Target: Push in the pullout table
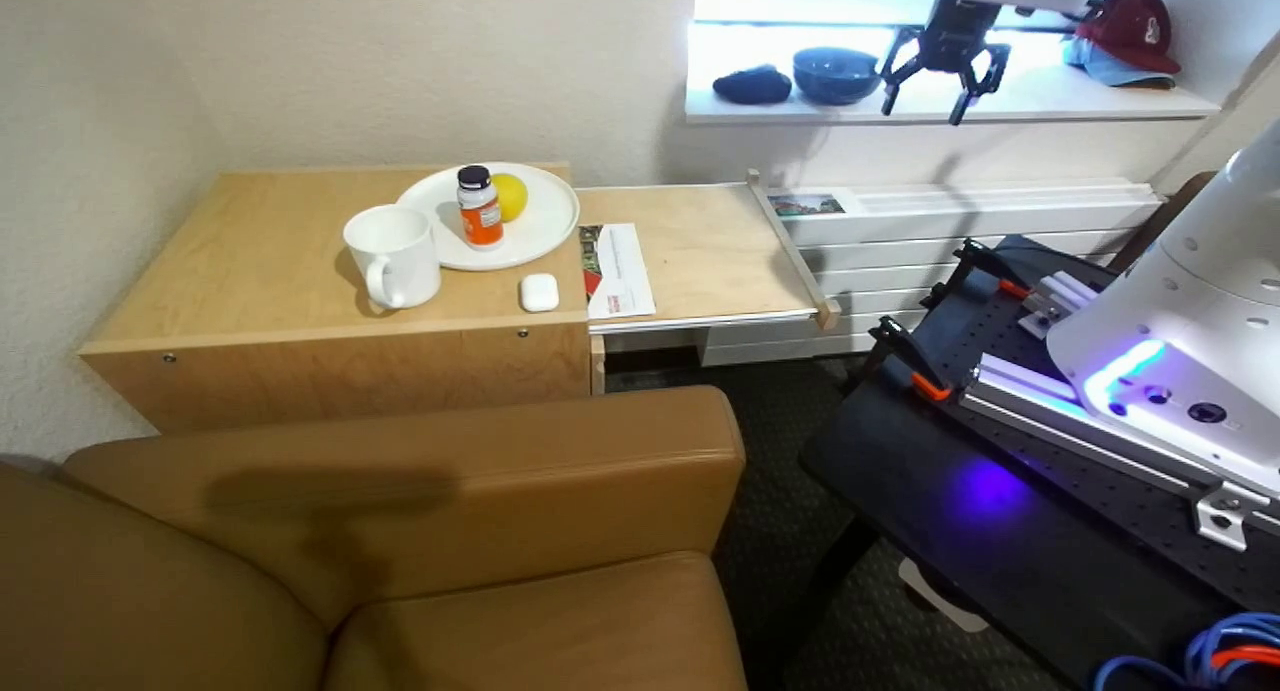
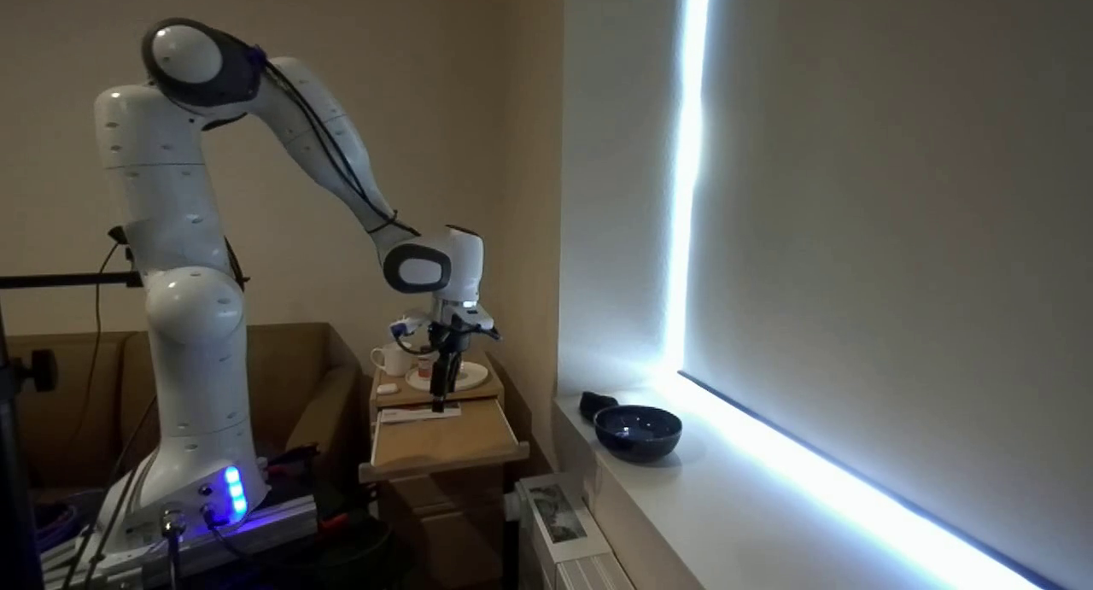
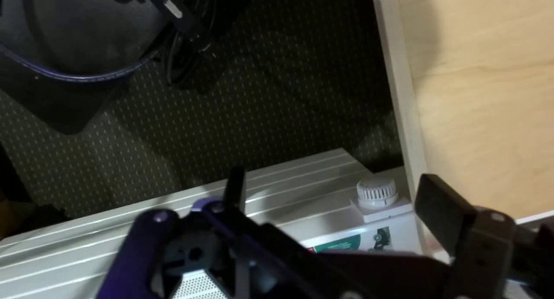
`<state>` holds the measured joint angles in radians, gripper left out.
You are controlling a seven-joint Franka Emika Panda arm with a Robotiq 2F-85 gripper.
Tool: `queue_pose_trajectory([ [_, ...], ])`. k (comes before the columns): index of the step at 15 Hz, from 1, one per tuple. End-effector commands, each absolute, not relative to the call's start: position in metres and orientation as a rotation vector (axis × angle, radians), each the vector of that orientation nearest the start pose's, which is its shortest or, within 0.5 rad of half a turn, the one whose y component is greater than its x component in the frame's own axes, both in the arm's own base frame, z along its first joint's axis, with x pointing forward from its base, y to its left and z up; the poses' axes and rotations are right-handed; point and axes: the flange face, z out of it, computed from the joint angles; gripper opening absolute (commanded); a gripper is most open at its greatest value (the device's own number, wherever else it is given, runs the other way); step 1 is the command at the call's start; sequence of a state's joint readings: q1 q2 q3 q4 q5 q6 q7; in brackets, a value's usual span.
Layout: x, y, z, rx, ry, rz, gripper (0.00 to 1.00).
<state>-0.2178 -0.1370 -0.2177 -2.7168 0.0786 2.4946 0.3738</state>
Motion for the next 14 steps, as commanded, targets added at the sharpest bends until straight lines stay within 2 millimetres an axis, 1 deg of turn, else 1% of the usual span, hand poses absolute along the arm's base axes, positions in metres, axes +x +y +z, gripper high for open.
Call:
queue_pose_trajectory([
  [1,0.357,-0.176,0.199,-2.714,1.475,0.075,1.0],
  [2,0.357,-0.177,0.187,-2.694,1.523,0.067,1.0],
  [3,0.357,-0.176,0.177,-2.651,1.564,0.101,1.0],
  [4,0.36,-0.176,0.171,-2.594,1.582,0.156,1.0],
  [5,0.352,-0.174,0.183,-2.65,1.548,0.12,1.0],
  [6,0.352,-0.174,0.176,-2.648,1.552,0.143,1.0],
  [7,0.352,-0.173,0.175,-2.652,1.551,0.147,1.0],
  [10,0.354,-0.174,0.18,-2.649,1.55,0.128,1.0],
  [11,0.356,-0.175,0.171,-2.674,1.578,0.138,1.0],
  [12,0.36,-0.173,0.153,-2.692,1.624,0.15,1.0],
  [14,0.365,-0.165,0.13,-2.669,1.697,0.173,1.0],
])
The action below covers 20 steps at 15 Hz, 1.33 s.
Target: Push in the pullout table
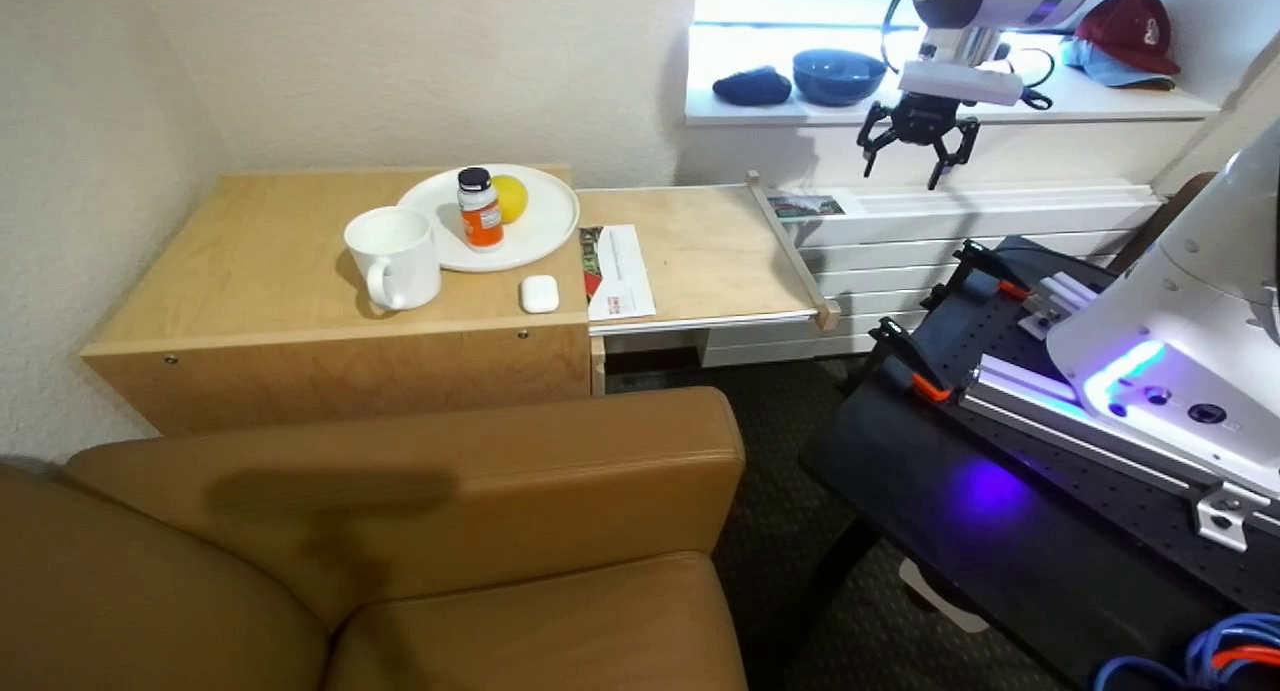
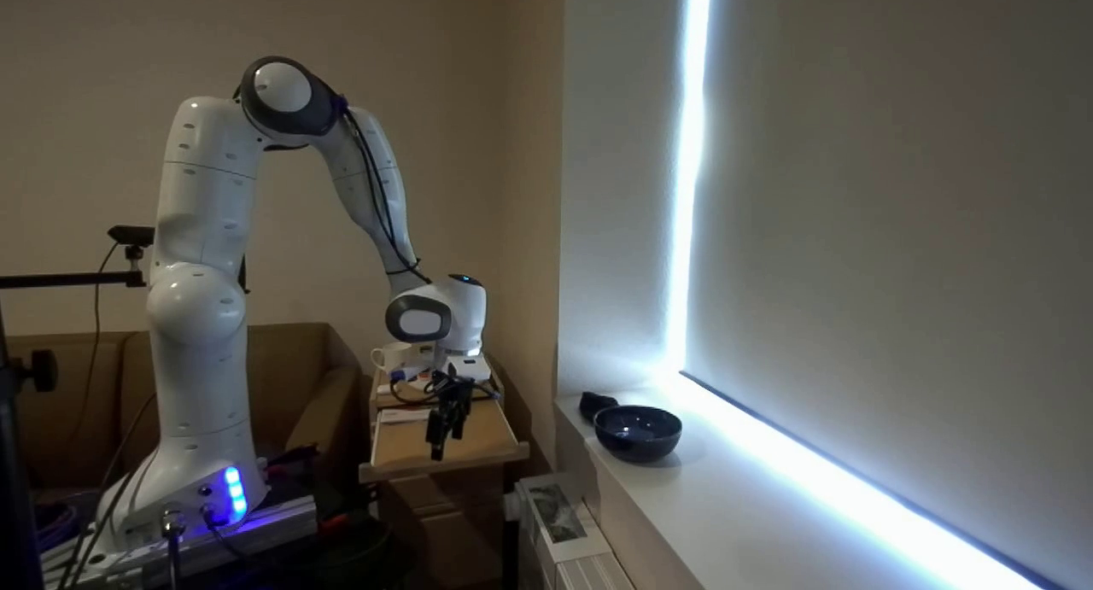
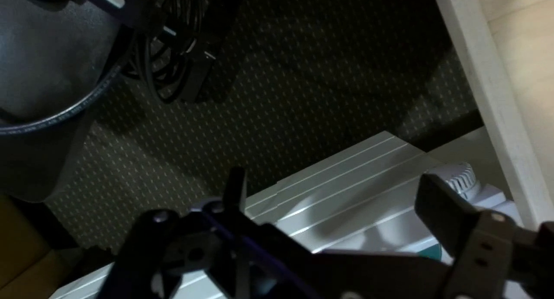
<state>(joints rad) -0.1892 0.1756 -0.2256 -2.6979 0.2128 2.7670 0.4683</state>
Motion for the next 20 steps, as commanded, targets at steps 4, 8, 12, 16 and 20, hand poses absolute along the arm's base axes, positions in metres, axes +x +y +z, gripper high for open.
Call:
queue_pose_trajectory([
  [4,0.378,-0.148,0.087,-2.573,1.844,0.109,1.0],
  [8,0.397,-0.134,0.046,-2.511,1.911,0.106,1.0],
  [12,0.397,-0.129,0.041,-2.544,1.889,0.126,1.0],
  [16,0.404,-0.129,0.031,-2.529,1.91,0.124,1.0],
  [20,0.423,-0.107,0.017,-2.494,1.918,0.101,1.0],
])
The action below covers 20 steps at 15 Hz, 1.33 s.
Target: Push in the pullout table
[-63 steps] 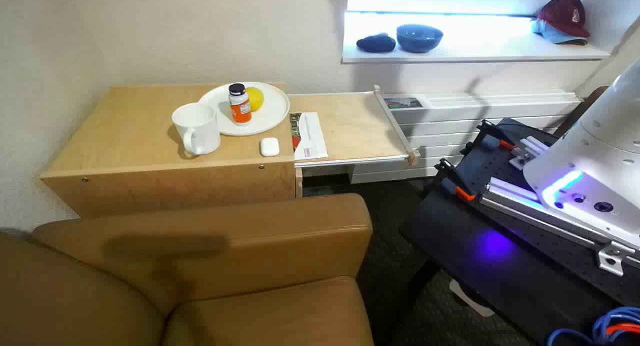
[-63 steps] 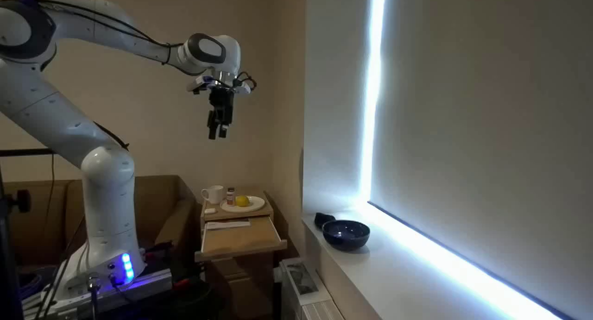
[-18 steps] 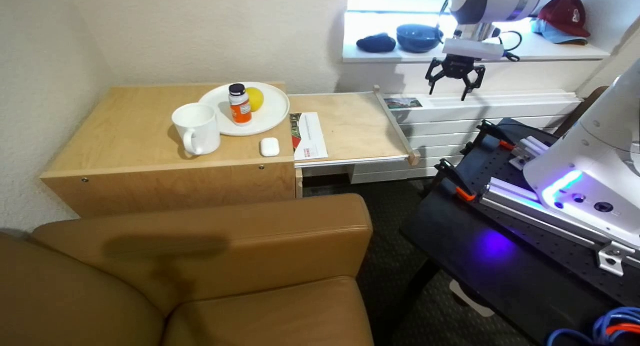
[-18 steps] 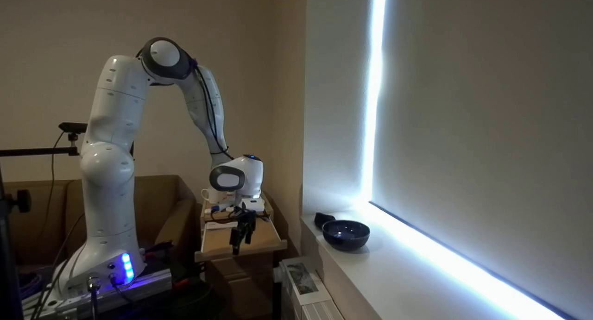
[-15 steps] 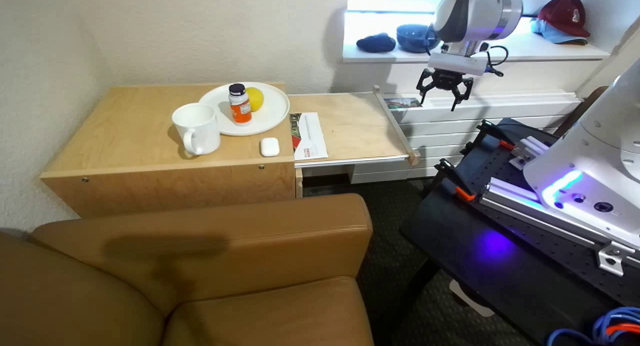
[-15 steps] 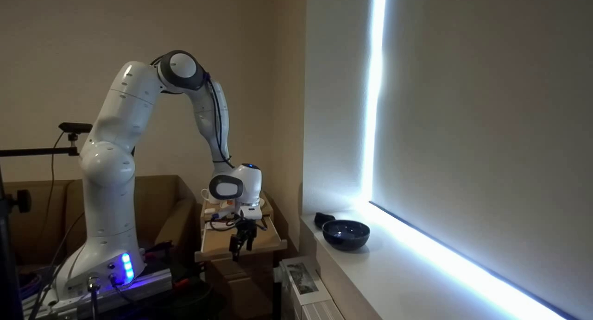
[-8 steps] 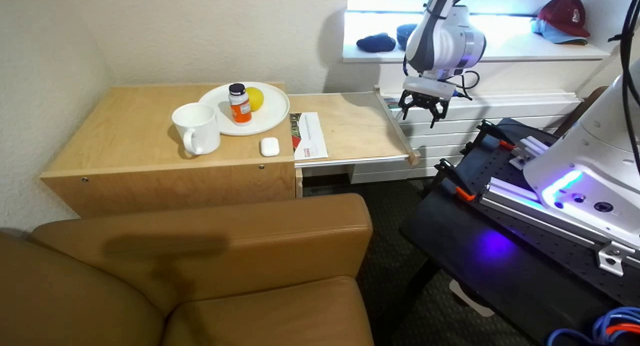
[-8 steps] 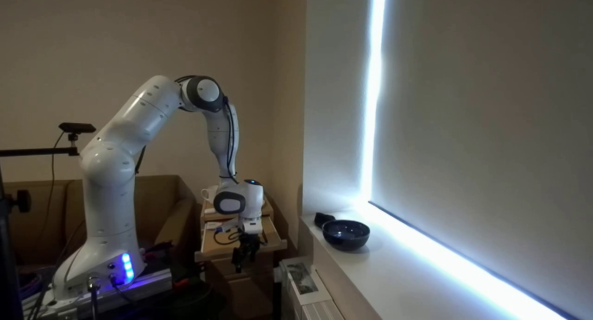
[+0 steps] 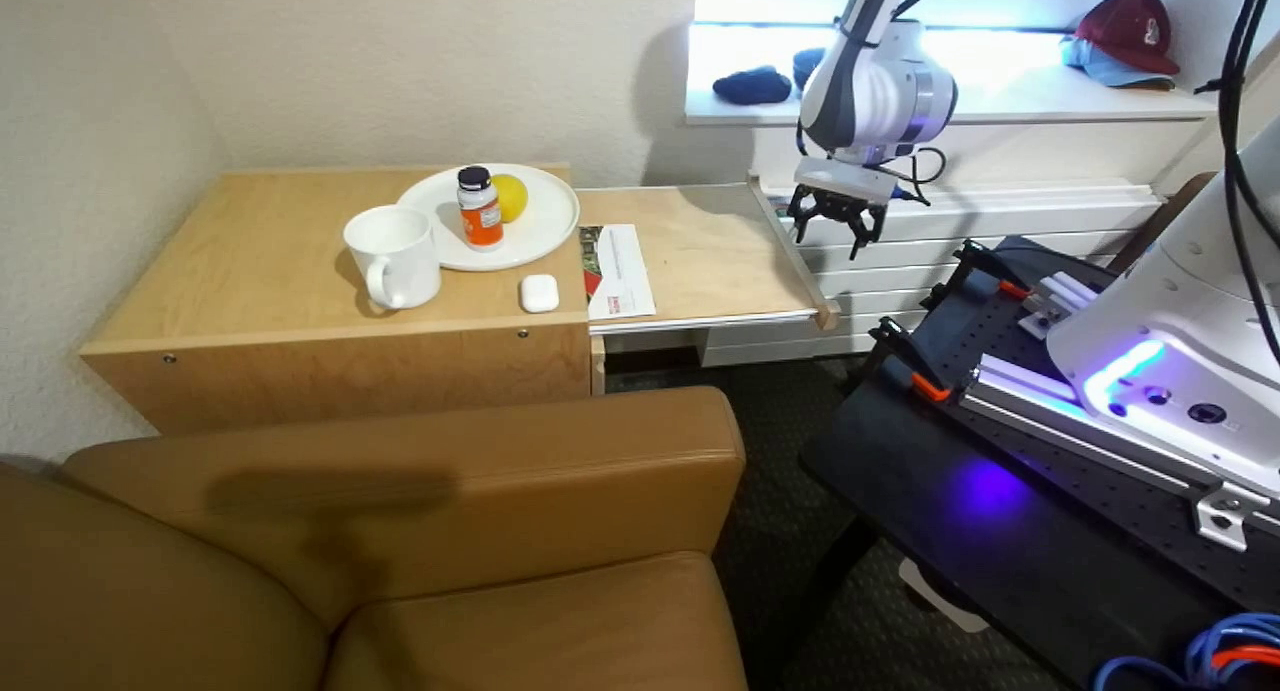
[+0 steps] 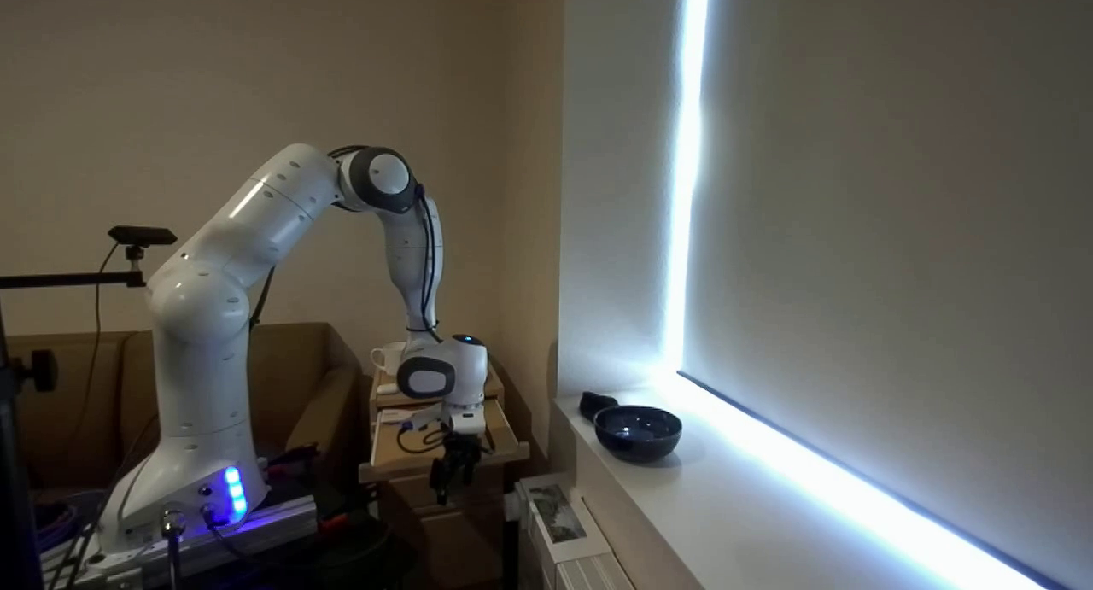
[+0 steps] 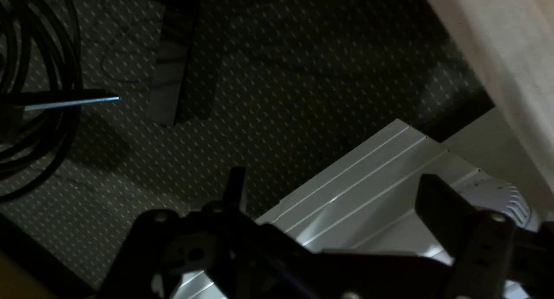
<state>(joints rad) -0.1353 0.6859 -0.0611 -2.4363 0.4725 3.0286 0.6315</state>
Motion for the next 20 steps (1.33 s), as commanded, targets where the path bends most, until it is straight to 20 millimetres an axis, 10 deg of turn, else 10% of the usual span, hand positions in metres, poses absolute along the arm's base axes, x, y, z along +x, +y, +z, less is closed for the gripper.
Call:
queue_pose_trajectory([
  [1,0.428,-0.099,0.016,-2.487,1.911,0.085,1.0],
  [8,0.46,-0.029,0.027,-2.544,1.735,0.071,1.0],
  [16,0.452,0.152,0.05,-2.792,1.15,0.057,1.0],
  [20,0.455,0.134,0.058,-2.869,1.152,-0.061,1.0],
])
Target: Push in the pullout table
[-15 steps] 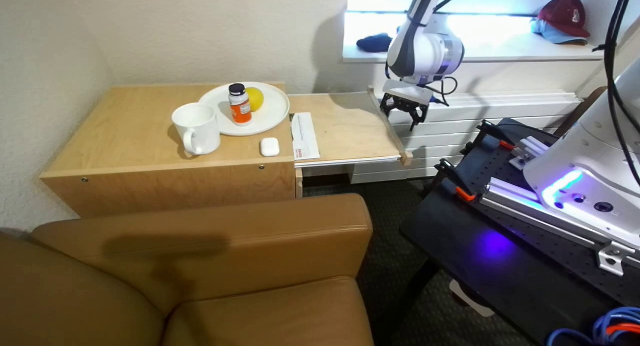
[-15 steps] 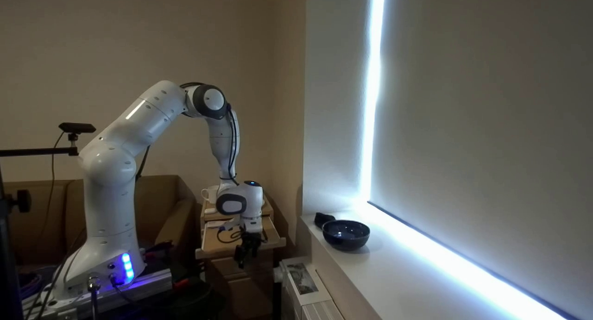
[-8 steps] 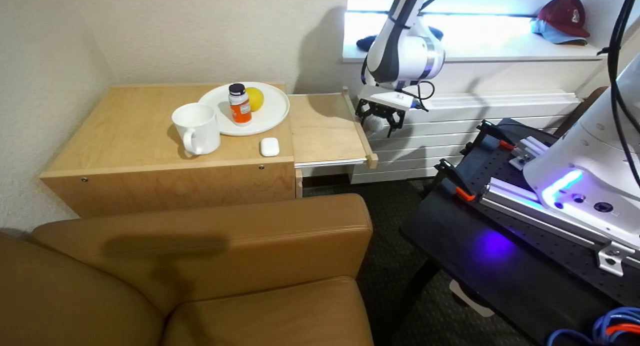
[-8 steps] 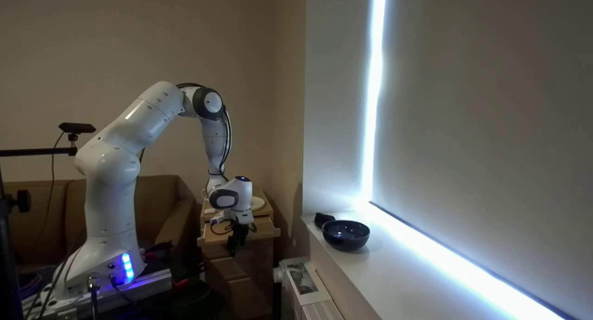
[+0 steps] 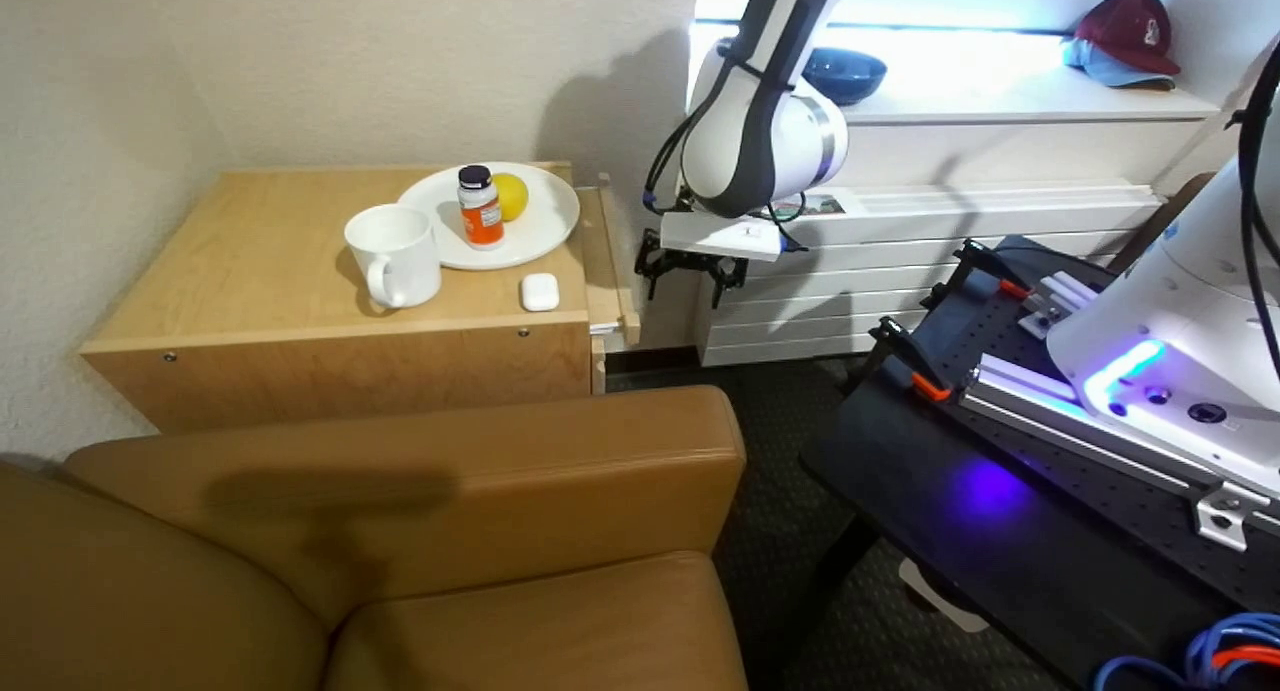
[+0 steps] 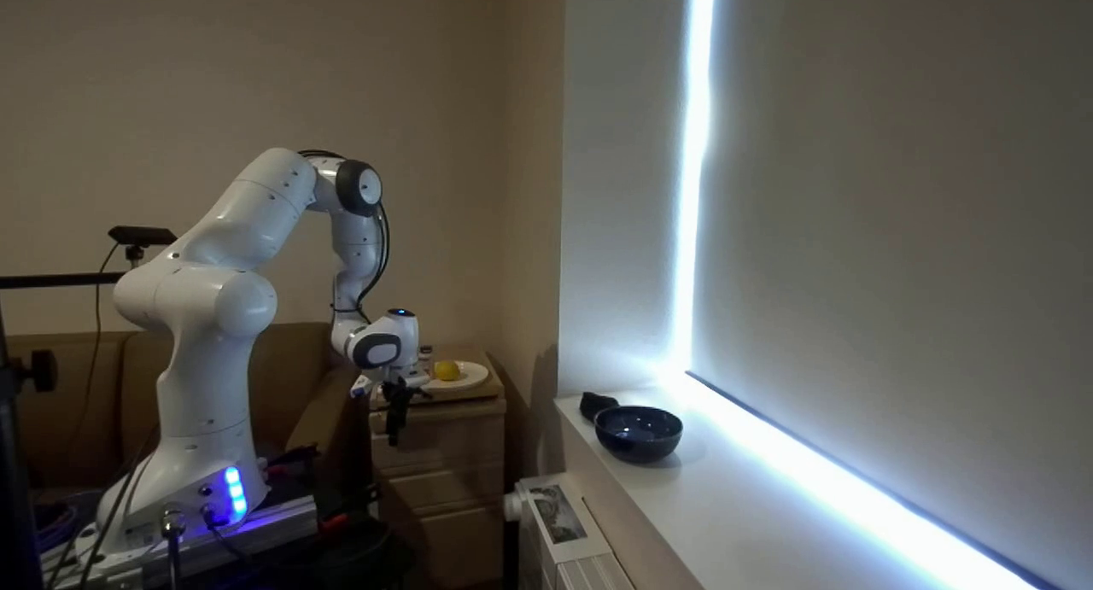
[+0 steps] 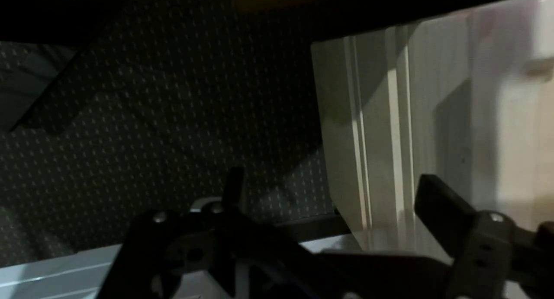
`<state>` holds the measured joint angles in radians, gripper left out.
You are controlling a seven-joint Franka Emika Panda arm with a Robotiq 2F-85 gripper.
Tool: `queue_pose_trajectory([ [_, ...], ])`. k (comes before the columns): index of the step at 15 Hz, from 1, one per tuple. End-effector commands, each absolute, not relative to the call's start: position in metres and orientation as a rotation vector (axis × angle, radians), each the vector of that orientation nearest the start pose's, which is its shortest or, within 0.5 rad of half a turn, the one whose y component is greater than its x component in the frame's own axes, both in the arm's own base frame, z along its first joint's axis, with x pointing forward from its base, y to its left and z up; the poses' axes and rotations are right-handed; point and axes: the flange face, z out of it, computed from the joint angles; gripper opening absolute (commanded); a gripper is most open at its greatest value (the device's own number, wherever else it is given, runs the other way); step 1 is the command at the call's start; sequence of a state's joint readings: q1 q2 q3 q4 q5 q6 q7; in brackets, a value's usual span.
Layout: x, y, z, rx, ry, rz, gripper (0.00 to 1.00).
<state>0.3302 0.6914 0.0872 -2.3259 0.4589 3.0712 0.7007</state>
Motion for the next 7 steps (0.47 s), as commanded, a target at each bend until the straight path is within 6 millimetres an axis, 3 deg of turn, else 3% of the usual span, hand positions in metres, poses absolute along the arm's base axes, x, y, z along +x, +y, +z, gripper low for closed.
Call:
queue_pose_trajectory([
  [1,0.456,0.109,0.059,-2.885,1.212,-0.099,1.0],
  [3,0.458,0.058,0.06,-2.892,1.369,-0.156,1.0],
  [5,0.455,0.016,0.063,-2.864,1.474,-0.085,1.0],
  [6,0.464,0.04,0.054,-2.885,1.406,-0.136,1.0],
  [7,0.463,0.021,0.054,-2.877,1.454,-0.131,1.0],
])
